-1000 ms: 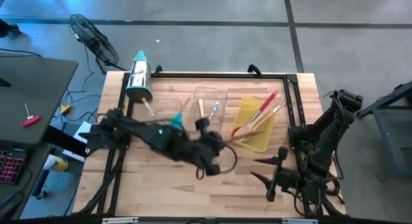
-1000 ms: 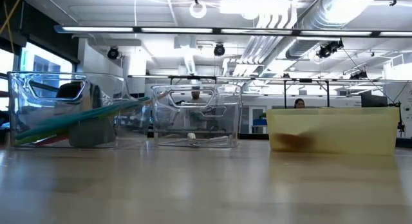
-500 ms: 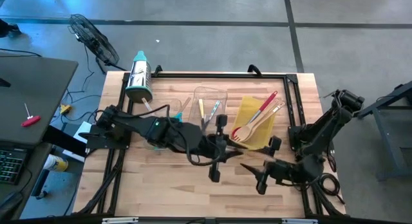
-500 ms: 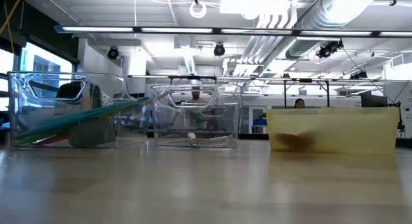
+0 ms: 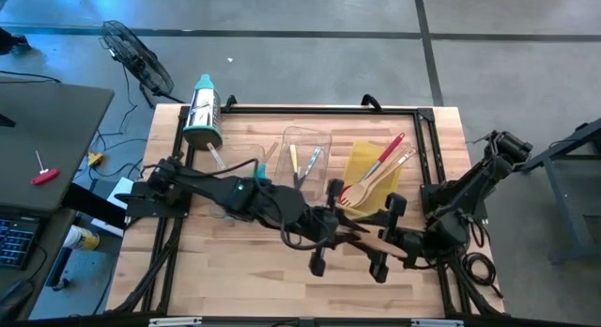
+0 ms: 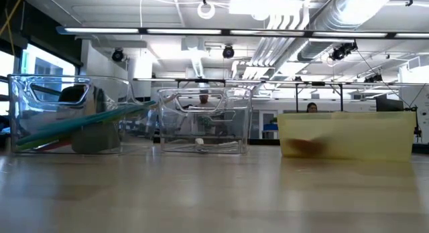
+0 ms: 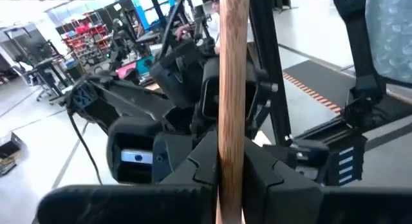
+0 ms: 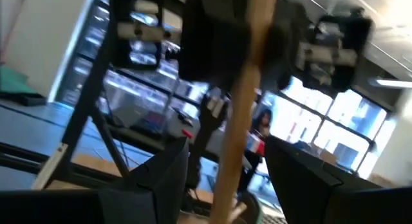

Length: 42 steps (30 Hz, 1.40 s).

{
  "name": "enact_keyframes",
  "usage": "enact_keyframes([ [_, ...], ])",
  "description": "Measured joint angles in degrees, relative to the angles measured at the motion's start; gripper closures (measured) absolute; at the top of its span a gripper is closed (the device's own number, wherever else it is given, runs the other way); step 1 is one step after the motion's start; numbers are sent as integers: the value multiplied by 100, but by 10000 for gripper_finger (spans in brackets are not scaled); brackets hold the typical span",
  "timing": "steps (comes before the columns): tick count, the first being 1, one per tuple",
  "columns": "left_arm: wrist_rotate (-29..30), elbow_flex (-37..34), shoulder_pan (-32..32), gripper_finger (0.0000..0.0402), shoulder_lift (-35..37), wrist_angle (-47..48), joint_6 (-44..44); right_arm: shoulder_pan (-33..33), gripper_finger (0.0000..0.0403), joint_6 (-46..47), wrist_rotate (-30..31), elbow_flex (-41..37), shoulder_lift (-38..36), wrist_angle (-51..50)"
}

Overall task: Pick & Place Kitchen Items
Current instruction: Put the brown serving spoon into the yellow bin

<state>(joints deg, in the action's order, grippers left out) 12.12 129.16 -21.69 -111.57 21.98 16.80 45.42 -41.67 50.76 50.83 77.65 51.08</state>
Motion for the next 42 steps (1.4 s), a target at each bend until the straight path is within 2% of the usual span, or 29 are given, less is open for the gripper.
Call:
enact_keyframes([
  [3,2,-7,0,376,-37,-5,45,-6,204,-16,-187,0,0,17],
  [7,-22,3,7,376,-111,-213,153,-6,205,-35,-128,0,0,-114],
  [11,-193,0,108,376,-122,-242,94,-6,225,-142,-141,0,0,-130],
  [15,-305,0,222,376,-120,-230,-74,-12,268,-209,-100,0,0,-134],
  [21,-387,-2,245,376,-120,-210,-18,-10,371,-141,-56,2,-9,-198],
  [22,-403,-2,245,376,-120,-226,10,-10,376,-120,-58,7,-13,-207],
  [31,-409,-2,249,375,-120,-195,5,-8,376,-140,31,13,-13,-372],
  [38,-408,-4,251,330,-120,-26,-142,-6,376,-346,213,13,-9,-477],
  [42,-367,-4,258,320,-120,185,-204,-5,376,-463,474,4,-1,-518],
])
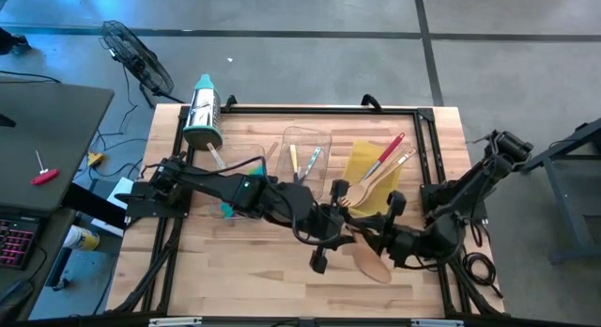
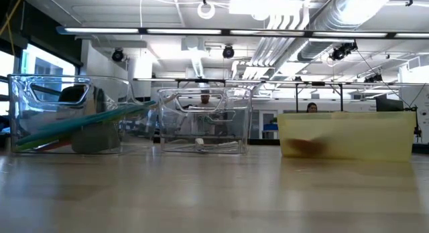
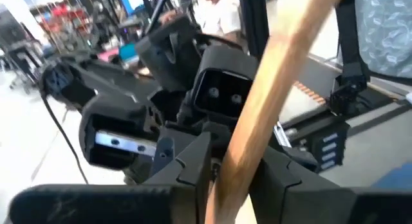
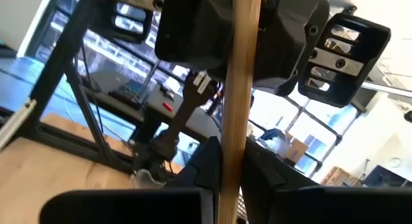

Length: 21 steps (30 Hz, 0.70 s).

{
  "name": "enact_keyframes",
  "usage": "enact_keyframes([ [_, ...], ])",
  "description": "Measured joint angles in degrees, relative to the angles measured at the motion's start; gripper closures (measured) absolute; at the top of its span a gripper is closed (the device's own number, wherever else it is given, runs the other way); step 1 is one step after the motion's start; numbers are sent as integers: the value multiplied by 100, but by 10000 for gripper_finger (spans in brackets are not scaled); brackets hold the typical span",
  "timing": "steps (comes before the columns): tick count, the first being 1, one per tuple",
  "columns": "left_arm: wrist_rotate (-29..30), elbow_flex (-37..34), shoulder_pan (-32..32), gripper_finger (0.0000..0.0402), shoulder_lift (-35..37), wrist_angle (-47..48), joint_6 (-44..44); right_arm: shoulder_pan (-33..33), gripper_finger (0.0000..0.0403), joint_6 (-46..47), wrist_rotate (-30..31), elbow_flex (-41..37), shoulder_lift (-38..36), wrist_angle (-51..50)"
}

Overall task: Pick & Place Kitchen Items
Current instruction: Put the brown serving spoon into the yellow bin

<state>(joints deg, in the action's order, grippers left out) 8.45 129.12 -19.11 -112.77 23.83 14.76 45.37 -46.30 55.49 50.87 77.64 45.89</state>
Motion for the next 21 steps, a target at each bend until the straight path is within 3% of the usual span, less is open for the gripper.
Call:
enact_keyframes([
  [21,42,107,5,316,2,595,-23,-226,376,448,646,-6,5,-1029],
])
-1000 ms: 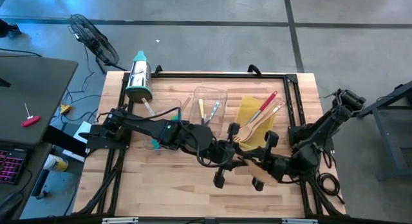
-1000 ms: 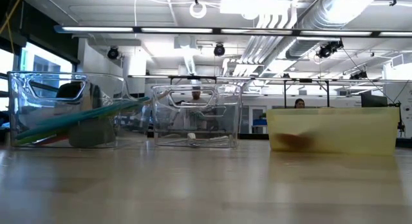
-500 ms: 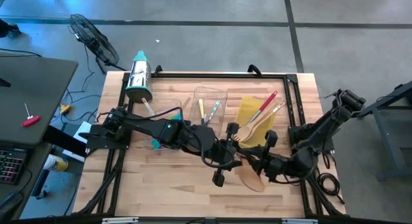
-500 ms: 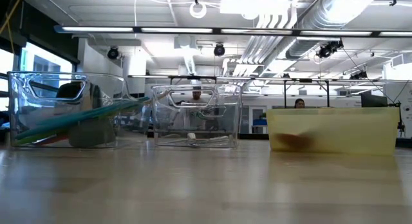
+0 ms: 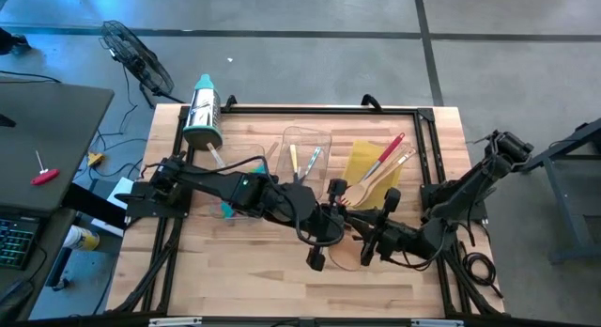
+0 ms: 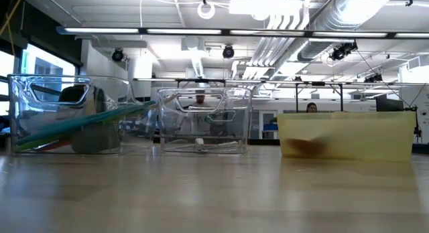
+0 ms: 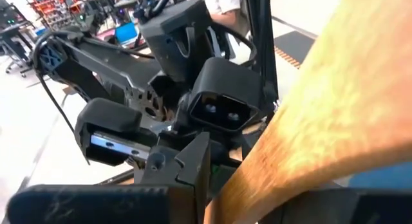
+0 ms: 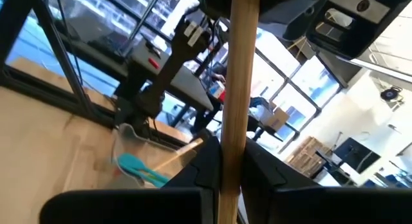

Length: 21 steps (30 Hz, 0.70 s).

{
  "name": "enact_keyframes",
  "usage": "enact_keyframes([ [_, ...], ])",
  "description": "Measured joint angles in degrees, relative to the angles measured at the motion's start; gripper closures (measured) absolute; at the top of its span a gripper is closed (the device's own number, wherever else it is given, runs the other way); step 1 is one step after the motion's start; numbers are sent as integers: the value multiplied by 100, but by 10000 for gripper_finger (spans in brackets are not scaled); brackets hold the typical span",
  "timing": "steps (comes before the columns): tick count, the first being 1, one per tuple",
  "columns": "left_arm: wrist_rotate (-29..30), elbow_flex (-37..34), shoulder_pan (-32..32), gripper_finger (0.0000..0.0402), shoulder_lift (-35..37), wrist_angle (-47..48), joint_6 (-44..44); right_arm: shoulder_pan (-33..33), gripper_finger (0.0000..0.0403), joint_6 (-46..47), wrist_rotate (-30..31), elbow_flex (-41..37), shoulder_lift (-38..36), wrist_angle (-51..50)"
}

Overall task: Pick & Place Kitchen Items
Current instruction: Put the brown serving spoon into the yellow bin

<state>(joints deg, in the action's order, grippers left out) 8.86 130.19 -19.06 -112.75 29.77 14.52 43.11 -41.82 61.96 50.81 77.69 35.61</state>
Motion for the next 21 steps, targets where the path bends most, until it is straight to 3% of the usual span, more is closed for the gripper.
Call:
enact_keyframes([
  [21,-98,4,-3,316,7,-30,271,0,376,24,223,2,0,-213],
])
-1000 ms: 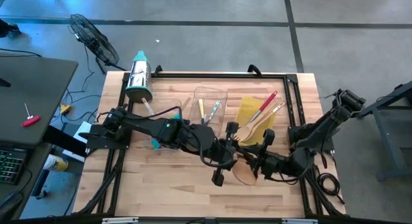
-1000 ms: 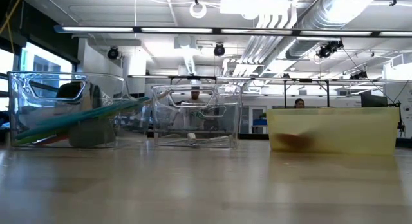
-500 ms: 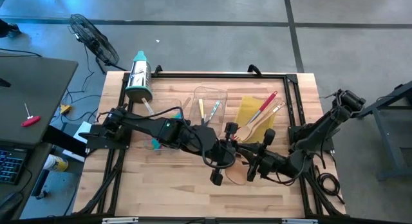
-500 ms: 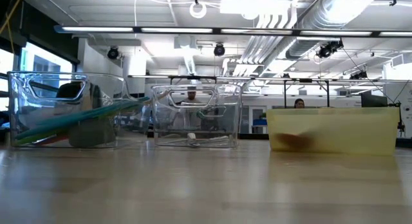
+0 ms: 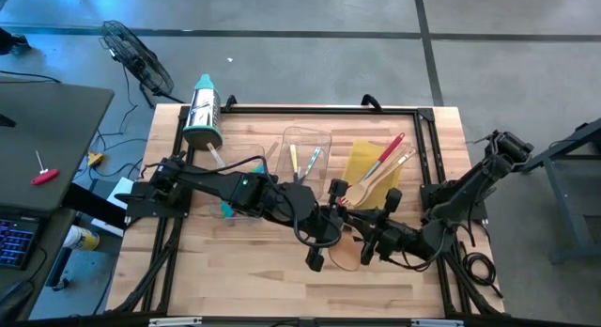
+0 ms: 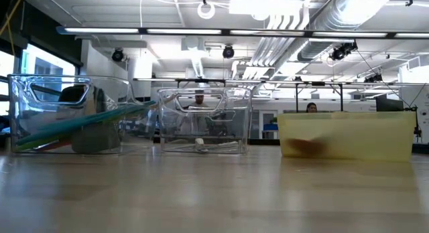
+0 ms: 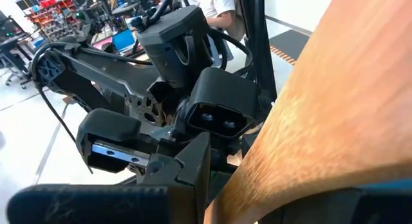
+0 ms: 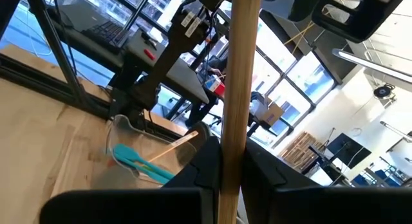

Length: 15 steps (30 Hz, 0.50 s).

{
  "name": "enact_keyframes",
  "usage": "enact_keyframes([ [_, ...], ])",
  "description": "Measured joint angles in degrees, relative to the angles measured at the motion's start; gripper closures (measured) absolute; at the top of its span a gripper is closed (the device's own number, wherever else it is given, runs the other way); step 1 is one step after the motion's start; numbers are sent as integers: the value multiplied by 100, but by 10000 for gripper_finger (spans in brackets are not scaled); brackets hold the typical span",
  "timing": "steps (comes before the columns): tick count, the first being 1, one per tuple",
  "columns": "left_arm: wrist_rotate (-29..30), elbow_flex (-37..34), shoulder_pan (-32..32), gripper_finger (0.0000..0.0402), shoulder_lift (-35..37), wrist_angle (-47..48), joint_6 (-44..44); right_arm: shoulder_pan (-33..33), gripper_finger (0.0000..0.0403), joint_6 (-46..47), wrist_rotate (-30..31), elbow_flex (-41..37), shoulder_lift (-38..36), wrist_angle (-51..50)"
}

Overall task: Pick & Place Kitchen Items
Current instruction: Put the brown serving spoon into the yellow bin

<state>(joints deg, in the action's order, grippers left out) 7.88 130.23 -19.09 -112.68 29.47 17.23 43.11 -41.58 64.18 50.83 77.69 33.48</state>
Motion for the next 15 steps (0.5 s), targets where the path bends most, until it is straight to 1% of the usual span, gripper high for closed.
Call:
enact_keyframes([
  [8,0,0,0,316,0,-7,37,2,376,185,1,0,-2,-127],
  [13,-4,0,-2,315,0,-135,-103,2,376,308,-2,2,-6,-184],
  [15,-4,0,-2,310,0,-149,-103,2,376,313,13,2,-7,-193],
])
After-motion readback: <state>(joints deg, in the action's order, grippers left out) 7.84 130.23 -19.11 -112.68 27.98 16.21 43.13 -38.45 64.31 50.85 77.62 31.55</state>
